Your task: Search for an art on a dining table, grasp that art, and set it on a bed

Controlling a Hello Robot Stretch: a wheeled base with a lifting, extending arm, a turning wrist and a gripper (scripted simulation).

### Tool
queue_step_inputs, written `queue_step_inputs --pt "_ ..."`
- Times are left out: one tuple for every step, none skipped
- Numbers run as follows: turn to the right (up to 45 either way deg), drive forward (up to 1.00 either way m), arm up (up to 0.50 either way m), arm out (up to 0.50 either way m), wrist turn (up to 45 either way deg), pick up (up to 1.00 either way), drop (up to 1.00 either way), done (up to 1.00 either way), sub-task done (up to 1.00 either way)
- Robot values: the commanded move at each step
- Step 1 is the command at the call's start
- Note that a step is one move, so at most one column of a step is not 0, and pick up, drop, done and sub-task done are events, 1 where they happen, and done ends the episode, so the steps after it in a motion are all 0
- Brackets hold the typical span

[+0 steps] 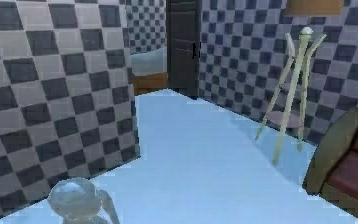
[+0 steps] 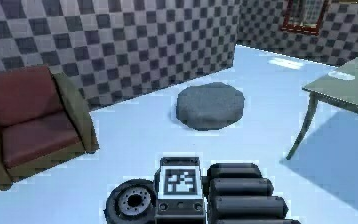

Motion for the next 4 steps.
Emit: queue_step_inputs --pt "0.0 1.00 0.00 0.00 0.0 0.00 0.00 0.00 0.00" --pt "-3.0 0.00 0.00 0.00 0.0 0.00 0.00 0.00 0.00" --pt "0.0 1.00 0.00 0.00 0.0 0.00 0.00 0.00 0.00" --pt "-6.0 0.00 0.00 0.00 0.0 0.00 0.00 0.00 0.00"
